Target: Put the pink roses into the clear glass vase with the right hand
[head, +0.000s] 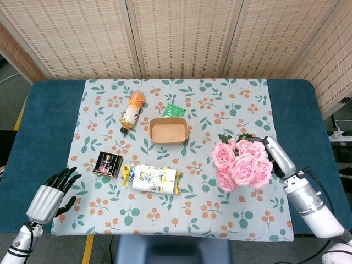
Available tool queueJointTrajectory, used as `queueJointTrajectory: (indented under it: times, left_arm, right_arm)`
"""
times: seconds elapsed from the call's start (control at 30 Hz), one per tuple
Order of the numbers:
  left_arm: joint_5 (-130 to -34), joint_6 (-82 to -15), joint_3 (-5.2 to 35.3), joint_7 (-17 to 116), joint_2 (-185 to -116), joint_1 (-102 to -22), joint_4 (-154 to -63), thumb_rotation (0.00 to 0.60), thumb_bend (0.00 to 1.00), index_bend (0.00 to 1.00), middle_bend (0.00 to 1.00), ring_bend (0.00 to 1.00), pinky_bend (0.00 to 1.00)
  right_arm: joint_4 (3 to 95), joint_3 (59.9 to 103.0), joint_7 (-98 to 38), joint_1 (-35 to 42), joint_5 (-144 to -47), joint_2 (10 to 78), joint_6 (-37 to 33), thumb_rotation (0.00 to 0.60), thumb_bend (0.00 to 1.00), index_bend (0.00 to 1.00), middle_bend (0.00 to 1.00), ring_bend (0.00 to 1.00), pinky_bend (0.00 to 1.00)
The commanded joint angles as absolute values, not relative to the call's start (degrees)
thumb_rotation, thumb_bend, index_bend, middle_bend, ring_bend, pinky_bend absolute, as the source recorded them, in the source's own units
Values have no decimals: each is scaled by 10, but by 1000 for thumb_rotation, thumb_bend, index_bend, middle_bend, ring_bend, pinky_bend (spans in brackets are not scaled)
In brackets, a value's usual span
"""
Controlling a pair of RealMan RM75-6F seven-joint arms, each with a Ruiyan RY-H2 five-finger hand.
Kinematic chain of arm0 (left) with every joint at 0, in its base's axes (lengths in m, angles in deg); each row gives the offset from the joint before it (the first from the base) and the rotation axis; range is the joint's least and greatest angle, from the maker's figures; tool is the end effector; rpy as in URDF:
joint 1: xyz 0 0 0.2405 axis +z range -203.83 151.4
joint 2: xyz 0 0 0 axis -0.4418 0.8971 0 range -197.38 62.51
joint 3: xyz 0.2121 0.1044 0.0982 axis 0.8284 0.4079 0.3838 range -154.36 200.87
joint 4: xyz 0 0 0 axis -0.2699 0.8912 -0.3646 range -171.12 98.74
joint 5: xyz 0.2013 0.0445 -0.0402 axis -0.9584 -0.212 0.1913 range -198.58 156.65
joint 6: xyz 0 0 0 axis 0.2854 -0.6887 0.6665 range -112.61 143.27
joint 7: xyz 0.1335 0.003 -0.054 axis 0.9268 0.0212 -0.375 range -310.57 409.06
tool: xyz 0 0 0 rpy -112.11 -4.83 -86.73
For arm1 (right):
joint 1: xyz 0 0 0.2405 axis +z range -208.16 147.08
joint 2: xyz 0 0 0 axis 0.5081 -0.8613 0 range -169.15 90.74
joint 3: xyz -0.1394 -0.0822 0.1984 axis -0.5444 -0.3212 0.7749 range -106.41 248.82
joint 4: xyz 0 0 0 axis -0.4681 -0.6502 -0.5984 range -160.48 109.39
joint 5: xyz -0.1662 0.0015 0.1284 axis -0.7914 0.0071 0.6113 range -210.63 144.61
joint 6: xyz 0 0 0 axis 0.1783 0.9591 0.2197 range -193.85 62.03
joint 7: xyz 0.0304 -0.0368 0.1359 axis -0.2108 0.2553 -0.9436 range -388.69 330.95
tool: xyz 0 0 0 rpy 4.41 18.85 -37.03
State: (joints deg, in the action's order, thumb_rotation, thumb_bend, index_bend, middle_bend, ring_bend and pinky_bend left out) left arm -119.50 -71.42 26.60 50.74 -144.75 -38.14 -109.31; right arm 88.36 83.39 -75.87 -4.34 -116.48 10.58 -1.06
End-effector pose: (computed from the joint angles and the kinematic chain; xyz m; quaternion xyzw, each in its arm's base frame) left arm -0.3066 0.1970 0.0887 -0.7159 -0.2770 -0.3965 0.5035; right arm -0.1578 -0.2785 0.1749 0.5028 -0.6004 0.5880 0.2025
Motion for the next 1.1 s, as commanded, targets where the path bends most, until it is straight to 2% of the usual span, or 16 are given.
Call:
queueJointTrajectory:
  times: [0.03,0.23,0.3,0.4,0.63,0.83,0.93,1.1]
  left_arm:
    - [-1195,-713,266,508,-1448,-382,-1093,600,382,175,82,125,284]
    - [-1195,-710,267,512,-1450,-382,-1093,600,383,175,82,125,284]
    - [-1193,-708,267,511,-1449,-382,-1093,600,383,175,82,125,284]
    - [-1193,-708,267,510,-1449,-382,-1093,600,382,175,82,125,284]
    - [-1191,-703,267,513,-1451,-384,-1090,600,383,175,82,125,284]
    - [-1189,-701,267,514,-1452,-384,-1089,600,383,175,83,125,284]
    - [-1190,-701,267,513,-1453,-384,-1088,600,382,175,82,125,284]
    - [-1187,-701,266,509,-1453,-384,-1086,600,383,175,82,125,284]
  right_arm:
    - [865,833,-780,-37,-1164,113,-22,600,548,910,959,979,990]
    - [849,828,-790,-36,-1160,112,-37,600,548,909,959,979,990]
    - [834,822,-798,-39,-1163,116,-39,600,548,880,959,979,990]
    - [798,812,-816,-38,-1166,126,-53,600,524,726,959,979,990]
    - [717,802,-877,-15,-1167,161,-107,600,232,361,959,977,988]
    - [679,789,-901,-8,-1194,181,-111,600,60,92,959,976,985]
    - [671,783,-886,-19,-1211,186,-81,600,35,14,959,975,983]
    - [664,774,-792,-67,-1239,197,28,600,17,0,959,972,976]
